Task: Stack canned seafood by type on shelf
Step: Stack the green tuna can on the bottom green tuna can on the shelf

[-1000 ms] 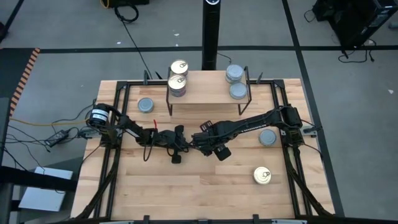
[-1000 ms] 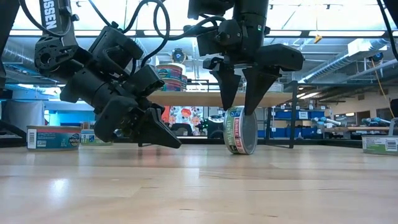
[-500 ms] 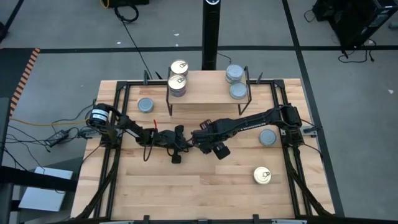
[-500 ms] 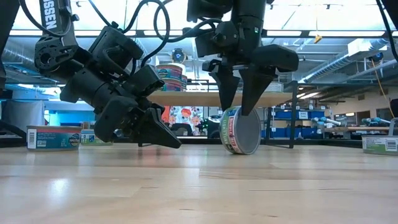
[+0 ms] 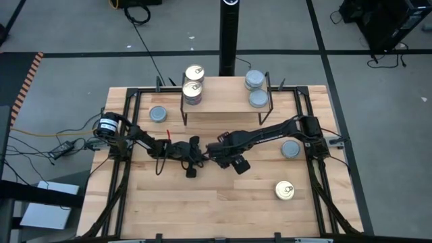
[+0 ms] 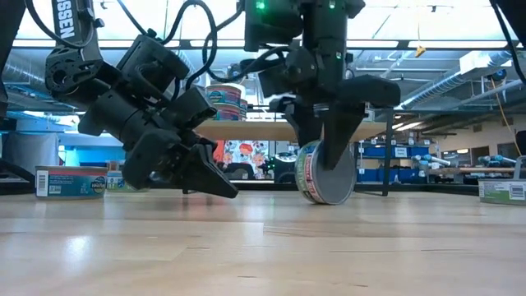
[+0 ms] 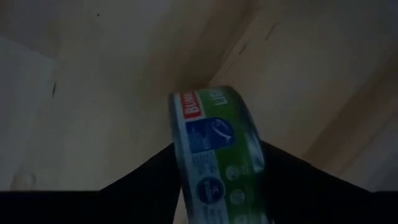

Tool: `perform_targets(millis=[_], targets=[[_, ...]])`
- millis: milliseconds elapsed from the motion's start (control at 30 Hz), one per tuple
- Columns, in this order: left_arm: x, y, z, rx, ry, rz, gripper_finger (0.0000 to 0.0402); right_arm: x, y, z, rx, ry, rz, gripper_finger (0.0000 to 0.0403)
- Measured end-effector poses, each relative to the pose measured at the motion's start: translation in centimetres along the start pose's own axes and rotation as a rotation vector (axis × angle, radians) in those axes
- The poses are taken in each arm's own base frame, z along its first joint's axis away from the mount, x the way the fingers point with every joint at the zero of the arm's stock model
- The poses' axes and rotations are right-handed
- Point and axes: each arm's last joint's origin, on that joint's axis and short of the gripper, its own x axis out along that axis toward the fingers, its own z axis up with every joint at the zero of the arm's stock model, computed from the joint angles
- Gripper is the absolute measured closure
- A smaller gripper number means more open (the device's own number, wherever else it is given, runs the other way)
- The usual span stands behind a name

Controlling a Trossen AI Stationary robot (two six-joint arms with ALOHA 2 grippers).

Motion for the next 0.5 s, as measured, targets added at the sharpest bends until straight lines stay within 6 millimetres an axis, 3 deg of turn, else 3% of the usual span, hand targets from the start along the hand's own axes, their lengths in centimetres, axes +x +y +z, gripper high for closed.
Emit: perform_targets(millis=[233, 500], targets=[[0.00, 0.04, -0.02, 0.003, 0.003, 0.014, 0.0398, 0.42, 0.07, 0.05, -0.002, 0.013, 0.010, 0.0259], [0.00, 0.04, -0.03, 0.004, 0.004, 0.013, 0.0398, 0.12, 0.36, 0.28, 0.014, 0.010, 0.005, 0.0259]])
